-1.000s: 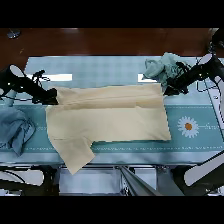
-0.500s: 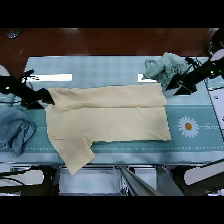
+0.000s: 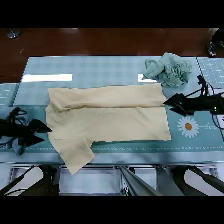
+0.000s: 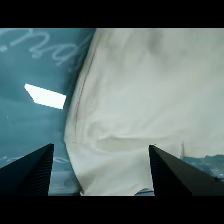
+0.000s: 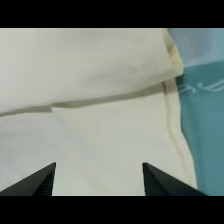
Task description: Fold the shirts.
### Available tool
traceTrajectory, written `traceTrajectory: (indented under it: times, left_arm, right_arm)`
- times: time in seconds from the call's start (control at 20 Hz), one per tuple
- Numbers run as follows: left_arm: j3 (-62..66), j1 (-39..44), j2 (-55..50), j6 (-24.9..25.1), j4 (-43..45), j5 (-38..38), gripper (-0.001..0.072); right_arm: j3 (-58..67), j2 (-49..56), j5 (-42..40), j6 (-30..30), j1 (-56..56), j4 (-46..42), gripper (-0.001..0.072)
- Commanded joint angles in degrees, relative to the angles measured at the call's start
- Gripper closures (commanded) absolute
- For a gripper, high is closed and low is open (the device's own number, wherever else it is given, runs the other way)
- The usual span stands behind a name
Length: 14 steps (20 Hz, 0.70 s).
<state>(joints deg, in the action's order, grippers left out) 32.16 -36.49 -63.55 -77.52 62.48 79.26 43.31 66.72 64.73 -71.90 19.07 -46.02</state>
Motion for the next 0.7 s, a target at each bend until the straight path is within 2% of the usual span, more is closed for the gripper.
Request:
traceTrajectory:
  times: [0.0,0.25,0.4,0.5,0.55,0.6,0.65]
  left_arm:
    - [-6.1,2.0,1.7,0.7,-1.0,-0.5,0.0003]
    - [-9.2,7.0,1.6,-0.6,-1.3,-2.1,0.0003]
    - [-9.3,9.4,1.6,0.5,-5.8,-3.5,0.0004]
    - [-9.3,11.9,1.6,0.6,-7.0,-3.8,0.0035]
    - [-9.3,13.0,1.6,1.0,-6.8,-3.8,0.0270]
    - [-9.3,13.9,1.6,2.3,-7.1,-3.6,0.0678]
    - [-9.2,14.5,1.6,2.5,-8.0,-3.0,0.0677]
  right_arm:
    - [-6.5,-3.6,-2.4,2.8,0.1,3.8,0.0083]
    - [-6.5,-3.6,-3.0,3.1,0.1,5.8,0.0083]
    - [-6.4,-3.6,-4.1,3.0,0.3,7.2,0.0083]
    - [-4.8,-3.6,-3.9,2.3,4.7,6.6,0.0083]
    - [-3.9,-3.6,-2.8,1.6,8.4,5.6,0.0083]
    - [-3.3,-3.6,-0.2,0.8,12.4,2.9,0.0084]
    - [-3.2,-3.6,3.9,0.5,16.0,-1.4,0.0084]
